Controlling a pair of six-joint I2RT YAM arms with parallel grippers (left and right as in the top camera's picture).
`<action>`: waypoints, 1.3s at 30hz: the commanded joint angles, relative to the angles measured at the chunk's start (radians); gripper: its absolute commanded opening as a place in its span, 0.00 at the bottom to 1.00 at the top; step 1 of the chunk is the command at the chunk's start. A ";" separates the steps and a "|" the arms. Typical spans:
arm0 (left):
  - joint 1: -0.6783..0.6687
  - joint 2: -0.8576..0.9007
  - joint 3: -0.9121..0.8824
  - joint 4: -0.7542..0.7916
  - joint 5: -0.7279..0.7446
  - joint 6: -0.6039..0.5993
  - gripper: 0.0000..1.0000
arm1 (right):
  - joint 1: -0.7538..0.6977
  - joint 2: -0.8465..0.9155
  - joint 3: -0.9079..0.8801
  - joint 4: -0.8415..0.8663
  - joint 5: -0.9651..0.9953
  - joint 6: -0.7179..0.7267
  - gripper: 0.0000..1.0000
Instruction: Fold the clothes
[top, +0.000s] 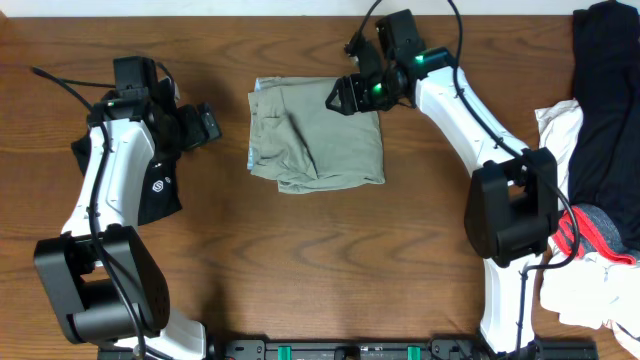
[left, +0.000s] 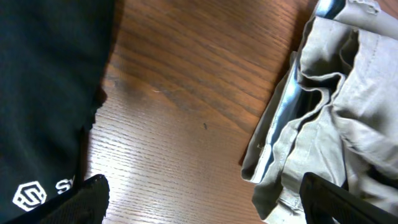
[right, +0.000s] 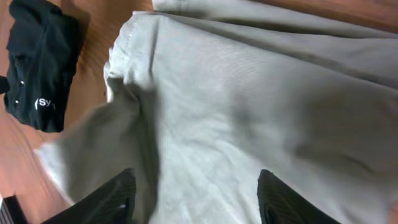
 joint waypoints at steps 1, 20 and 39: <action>0.002 -0.001 0.016 0.001 0.018 0.018 0.98 | 0.008 -0.037 0.013 -0.009 -0.049 -0.022 0.56; 0.000 -0.001 0.016 0.009 0.126 0.022 0.98 | 0.232 -0.032 -0.041 -0.099 0.380 -0.003 0.42; -0.129 0.233 0.015 0.291 0.347 0.187 0.98 | 0.000 -0.173 -0.019 -0.216 0.488 -0.007 0.55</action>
